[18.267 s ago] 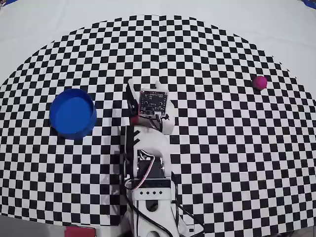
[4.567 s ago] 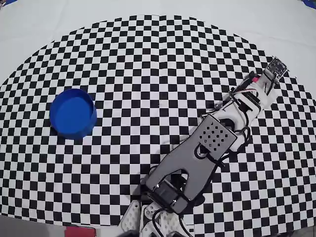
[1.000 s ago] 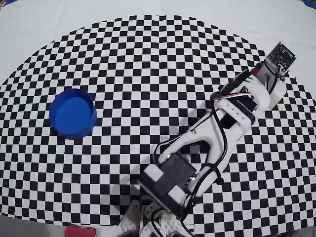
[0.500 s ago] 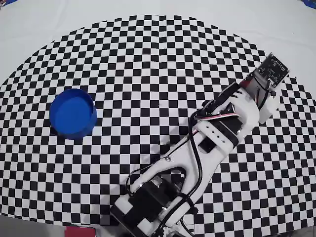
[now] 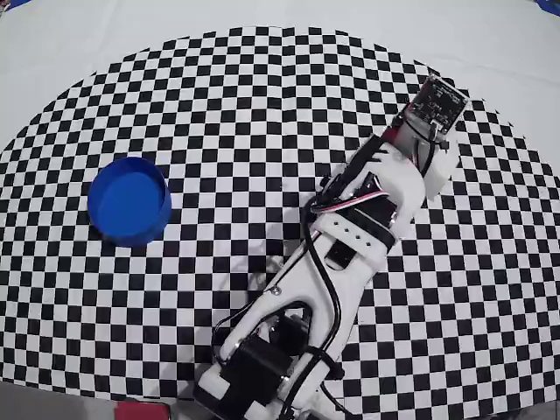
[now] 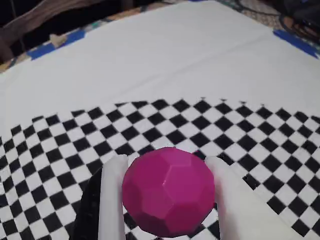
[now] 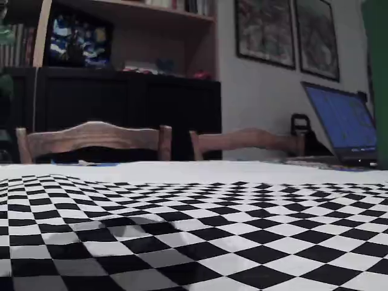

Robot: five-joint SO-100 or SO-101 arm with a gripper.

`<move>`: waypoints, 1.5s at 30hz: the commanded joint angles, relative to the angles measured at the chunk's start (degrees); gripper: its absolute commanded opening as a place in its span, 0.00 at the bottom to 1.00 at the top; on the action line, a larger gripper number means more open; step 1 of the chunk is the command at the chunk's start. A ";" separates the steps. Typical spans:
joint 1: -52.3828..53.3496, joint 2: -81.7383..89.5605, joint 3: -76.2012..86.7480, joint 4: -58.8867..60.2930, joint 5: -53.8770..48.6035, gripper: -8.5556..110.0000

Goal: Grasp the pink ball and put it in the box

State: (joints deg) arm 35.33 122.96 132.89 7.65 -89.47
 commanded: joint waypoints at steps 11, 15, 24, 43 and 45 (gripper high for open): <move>-12.66 2.81 0.09 -0.88 -0.35 0.07; -15.64 2.99 0.70 -1.05 -0.35 0.07; -21.97 3.08 1.58 -1.23 -0.35 0.07; -32.87 8.70 7.82 -2.02 -0.35 0.07; -34.19 8.70 8.88 -3.43 -0.35 0.07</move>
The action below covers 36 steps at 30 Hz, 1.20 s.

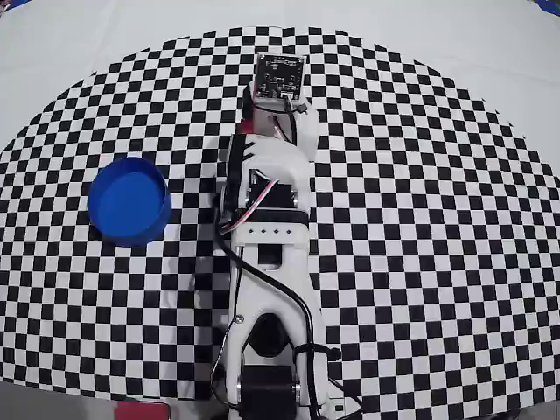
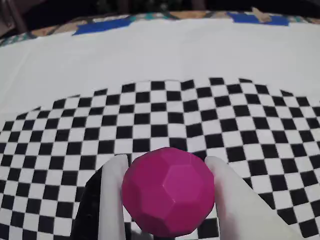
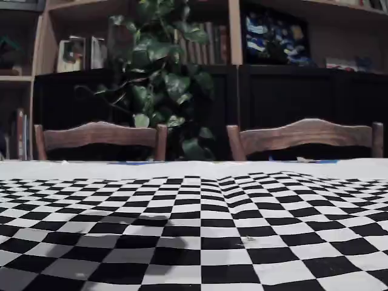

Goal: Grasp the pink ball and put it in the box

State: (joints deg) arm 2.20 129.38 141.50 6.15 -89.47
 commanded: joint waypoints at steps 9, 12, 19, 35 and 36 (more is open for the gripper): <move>-9.67 2.29 2.90 -5.54 -0.35 0.07; -12.48 2.29 2.99 -5.54 -0.35 0.07; -17.31 2.29 4.57 -5.54 -0.35 0.07; -26.46 2.29 6.86 -5.54 -0.35 0.07; -26.98 2.29 7.03 -5.54 -0.35 0.07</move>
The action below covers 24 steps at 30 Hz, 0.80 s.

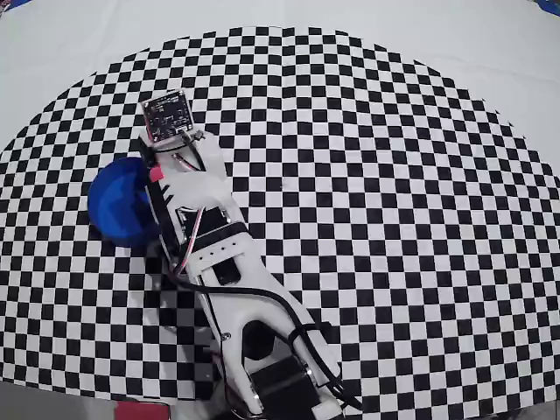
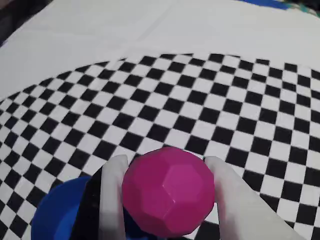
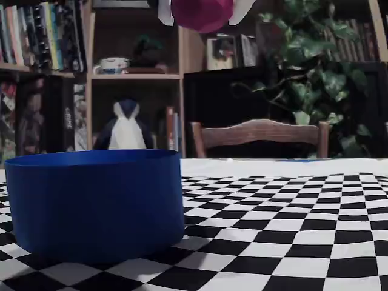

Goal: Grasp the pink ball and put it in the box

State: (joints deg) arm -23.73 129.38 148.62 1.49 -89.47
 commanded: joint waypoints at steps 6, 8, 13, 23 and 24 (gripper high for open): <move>-3.96 2.29 0.62 -0.88 -0.35 0.07; -4.66 2.37 0.88 -0.88 -0.35 0.07; -6.24 2.55 1.41 -0.88 -0.35 0.07; -8.26 2.55 2.29 -0.88 -0.35 0.07; -8.44 2.55 2.37 -0.88 -0.35 0.07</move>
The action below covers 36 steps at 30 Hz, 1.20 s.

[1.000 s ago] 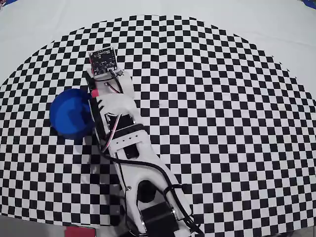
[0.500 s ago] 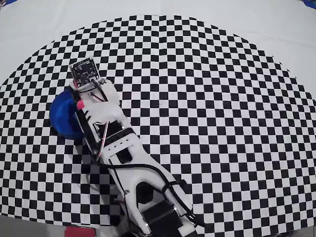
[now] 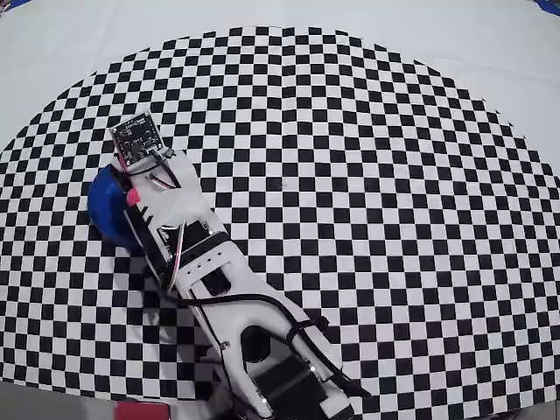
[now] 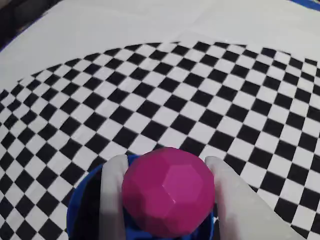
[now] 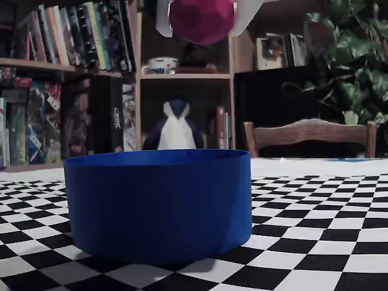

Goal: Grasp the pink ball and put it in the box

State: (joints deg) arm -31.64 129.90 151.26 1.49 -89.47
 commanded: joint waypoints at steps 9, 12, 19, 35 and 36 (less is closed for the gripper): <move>-1.58 2.02 0.79 -0.88 -0.35 0.07; -1.93 2.02 1.14 -0.88 -0.35 0.07; -2.72 1.85 1.58 -0.88 -0.35 0.07; -3.69 -2.02 2.02 -2.72 -0.35 0.07; -3.69 -2.46 2.02 -2.99 -0.35 0.07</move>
State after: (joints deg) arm -34.72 127.79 153.54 -0.18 -89.47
